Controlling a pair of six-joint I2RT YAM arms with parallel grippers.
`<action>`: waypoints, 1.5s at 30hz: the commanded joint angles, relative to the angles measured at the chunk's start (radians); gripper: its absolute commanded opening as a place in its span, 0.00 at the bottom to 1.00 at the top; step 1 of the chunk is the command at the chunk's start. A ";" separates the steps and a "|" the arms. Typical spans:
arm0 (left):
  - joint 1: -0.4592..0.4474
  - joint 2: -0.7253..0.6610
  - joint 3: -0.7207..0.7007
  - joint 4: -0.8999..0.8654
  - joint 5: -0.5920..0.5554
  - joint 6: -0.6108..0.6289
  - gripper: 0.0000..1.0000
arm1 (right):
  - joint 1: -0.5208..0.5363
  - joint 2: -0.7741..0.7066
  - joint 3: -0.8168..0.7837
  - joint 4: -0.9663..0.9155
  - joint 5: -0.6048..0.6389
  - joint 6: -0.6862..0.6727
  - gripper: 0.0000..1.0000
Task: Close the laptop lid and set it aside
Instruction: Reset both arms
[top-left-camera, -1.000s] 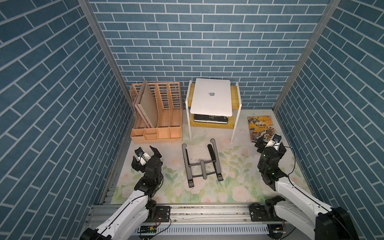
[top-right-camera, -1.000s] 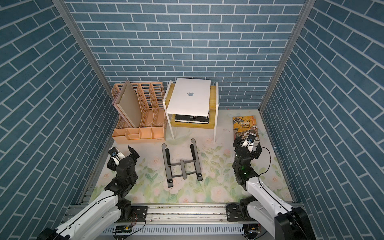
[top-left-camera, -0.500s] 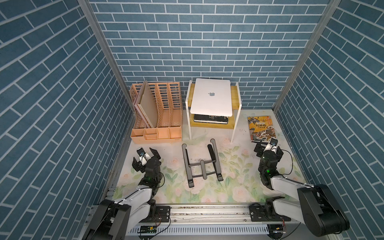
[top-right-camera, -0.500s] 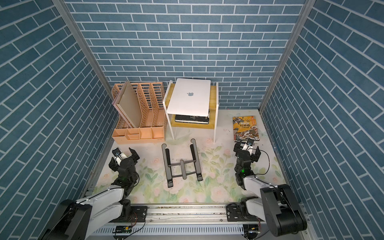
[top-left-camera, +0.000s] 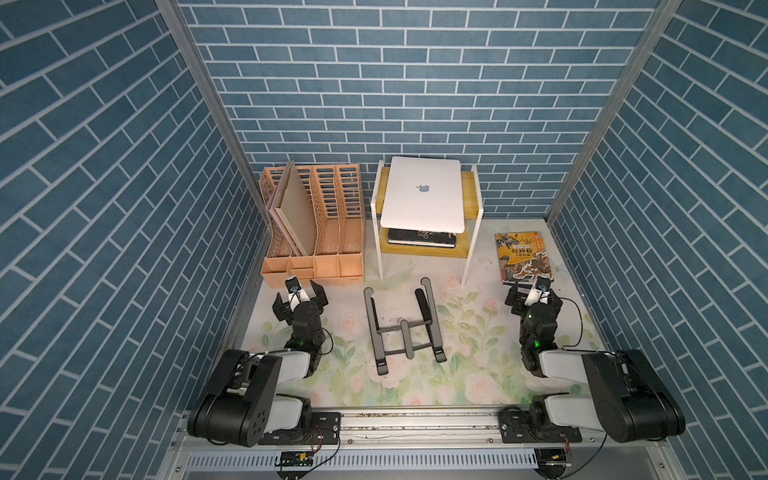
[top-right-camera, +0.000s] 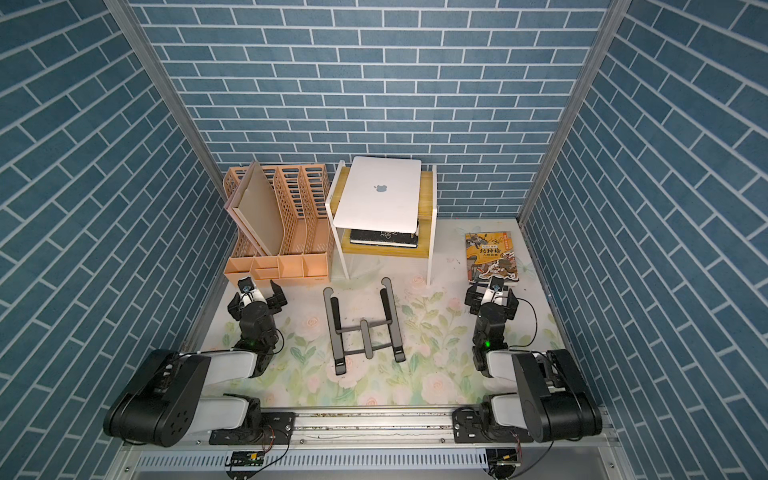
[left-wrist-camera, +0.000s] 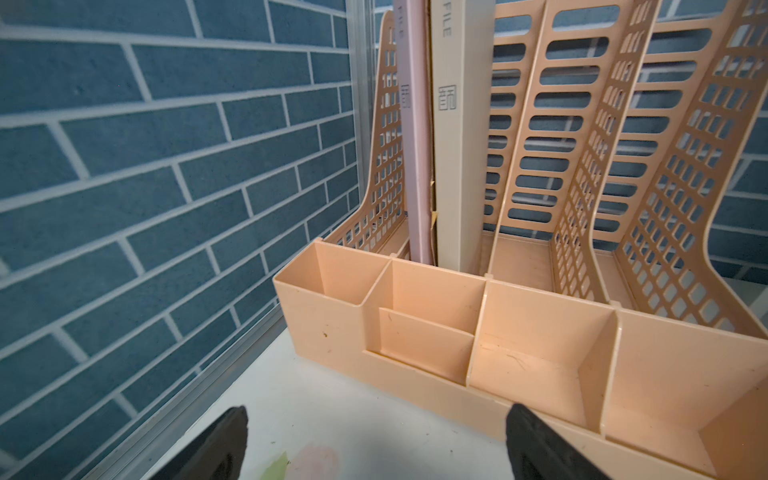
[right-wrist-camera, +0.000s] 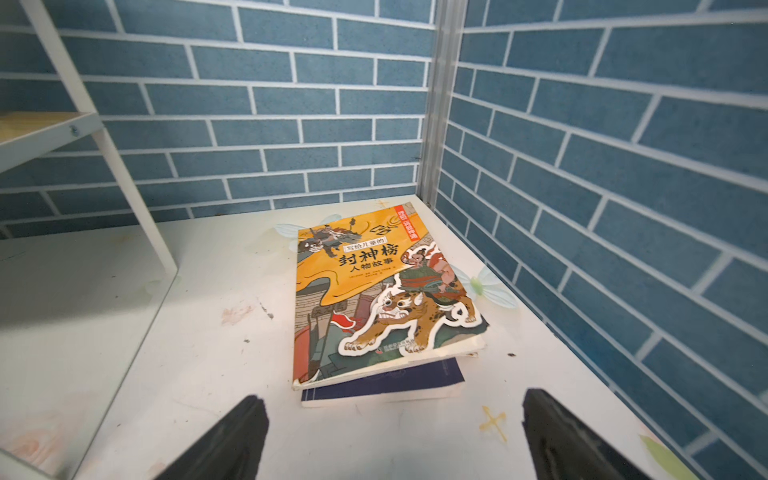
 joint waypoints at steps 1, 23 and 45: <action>0.009 0.051 0.012 0.121 0.054 0.057 1.00 | -0.010 0.034 0.008 0.102 -0.058 -0.078 1.00; 0.096 0.157 -0.018 0.267 0.241 0.033 1.00 | -0.089 0.186 0.027 0.200 -0.265 -0.071 1.00; 0.094 0.156 -0.017 0.256 0.250 0.035 1.00 | -0.089 0.187 0.028 0.202 -0.266 -0.071 1.00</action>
